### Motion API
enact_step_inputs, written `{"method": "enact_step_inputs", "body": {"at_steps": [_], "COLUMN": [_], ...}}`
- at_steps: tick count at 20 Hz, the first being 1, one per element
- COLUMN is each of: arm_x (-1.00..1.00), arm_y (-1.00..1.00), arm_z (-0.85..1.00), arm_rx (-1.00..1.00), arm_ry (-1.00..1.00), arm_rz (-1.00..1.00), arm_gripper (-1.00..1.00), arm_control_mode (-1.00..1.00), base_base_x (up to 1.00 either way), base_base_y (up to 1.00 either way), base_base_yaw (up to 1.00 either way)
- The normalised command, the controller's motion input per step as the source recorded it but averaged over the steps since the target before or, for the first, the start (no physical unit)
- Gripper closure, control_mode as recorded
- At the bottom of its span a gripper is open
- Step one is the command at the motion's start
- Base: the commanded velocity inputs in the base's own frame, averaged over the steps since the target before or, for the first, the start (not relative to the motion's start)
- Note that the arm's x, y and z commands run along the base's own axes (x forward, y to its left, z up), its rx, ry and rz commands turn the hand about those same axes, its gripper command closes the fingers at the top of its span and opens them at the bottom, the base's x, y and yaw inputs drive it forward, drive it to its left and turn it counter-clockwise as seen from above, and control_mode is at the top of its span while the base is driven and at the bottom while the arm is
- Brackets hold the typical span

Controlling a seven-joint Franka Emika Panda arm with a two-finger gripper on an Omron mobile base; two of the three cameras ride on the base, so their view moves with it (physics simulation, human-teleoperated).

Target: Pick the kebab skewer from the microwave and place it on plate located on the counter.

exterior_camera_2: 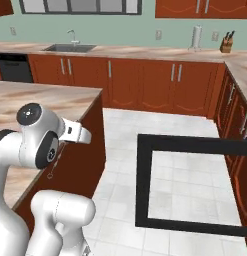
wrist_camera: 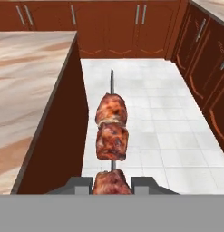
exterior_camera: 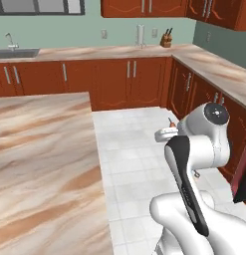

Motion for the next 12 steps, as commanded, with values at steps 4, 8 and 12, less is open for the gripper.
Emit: {"method": "enact_step_inputs", "body": {"at_steps": [4,8,12], "arm_x": [0.0,0.0,0.0], "arm_y": [0.0,0.0,0.0], "arm_z": [0.0,0.0,0.0], "arm_rx": [0.0,0.0,0.0], "arm_ry": [0.0,0.0,0.0], "arm_rz": [0.0,0.0,0.0], "arm_gripper": [1.0,1.0,1.0], "arm_control_mode": [1.0,1.0,1.0], "base_base_x": [0.77,0.67,0.71], "base_base_y": [-0.47,-0.44,-0.12], "base_base_yaw": [0.0,0.0,0.0]}}
